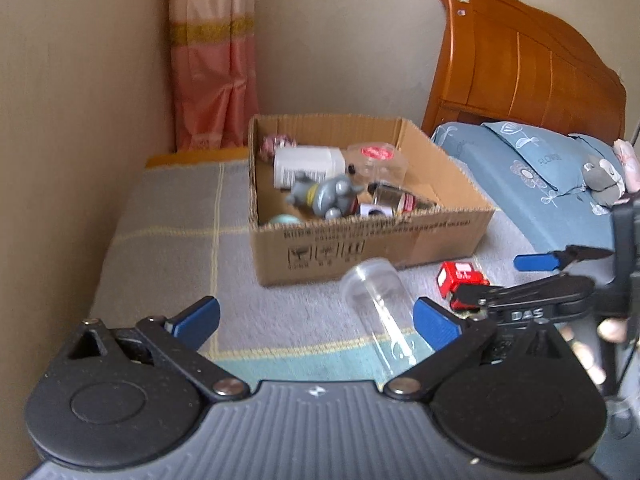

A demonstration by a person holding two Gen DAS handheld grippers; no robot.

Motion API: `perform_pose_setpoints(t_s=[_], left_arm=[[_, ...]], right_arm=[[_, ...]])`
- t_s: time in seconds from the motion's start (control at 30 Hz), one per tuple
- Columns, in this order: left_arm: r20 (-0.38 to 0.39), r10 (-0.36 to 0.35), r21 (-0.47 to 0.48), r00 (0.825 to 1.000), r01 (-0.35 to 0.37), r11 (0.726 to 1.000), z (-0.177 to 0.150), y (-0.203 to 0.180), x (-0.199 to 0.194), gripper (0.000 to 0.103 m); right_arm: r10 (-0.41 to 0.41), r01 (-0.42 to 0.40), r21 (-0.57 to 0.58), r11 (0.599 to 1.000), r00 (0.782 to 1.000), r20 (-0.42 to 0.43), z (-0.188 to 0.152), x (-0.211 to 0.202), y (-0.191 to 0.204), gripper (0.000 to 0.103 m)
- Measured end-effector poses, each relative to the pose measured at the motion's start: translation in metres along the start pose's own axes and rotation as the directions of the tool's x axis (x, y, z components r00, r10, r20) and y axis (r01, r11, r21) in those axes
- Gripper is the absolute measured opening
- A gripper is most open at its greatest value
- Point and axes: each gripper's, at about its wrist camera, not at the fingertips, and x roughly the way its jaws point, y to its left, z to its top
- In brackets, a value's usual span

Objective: Organize rigid objects
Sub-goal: 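Move the right tool to the red S.L toy car while the left tool approaches the clear jar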

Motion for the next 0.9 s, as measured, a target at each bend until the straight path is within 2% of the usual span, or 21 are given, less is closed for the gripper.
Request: perform_pose_setpoints(t_s=[0.27,0.3,0.47,0.77,0.9], left_arm=[[-0.019,0.029,0.007,0.999,-0.028,1.0,-0.008,-0.016,0.015,0.102],[-0.02,0.035,0.009,0.999,-0.034,0.999,-0.008,-0.018,0.017,0.102],[-0.025,0.03,0.011,0.999,-0.029,1.0,-0.011,-0.031,0.024,0.102],[-0.046,0.021,0.073,0.999,-0.017,0.997,-0.019,-0.059,0.043,0.102],[-0.099,-0.003,0.072,0.995,0.01,0.997,-0.027,-0.059,0.061,0.102]], right_arm=[[-0.055,0.056,0.02,0.998,0.997,-0.051,-0.017,0.038,0.01,0.103],[-0.078,0.078,0.003,0.997,0.997,-0.029,-0.02,0.037,0.013,0.103],[-0.073,0.072,0.015,0.997,0.997,0.006,-0.03,0.032,0.007,0.103],[-0.058,0.058,0.004,0.998,0.998,-0.019,-0.031,0.027,-0.007,0.103],[-0.057,0.057,0.0,0.998,0.998,-0.012,-0.033,0.027,-0.007,0.103]])
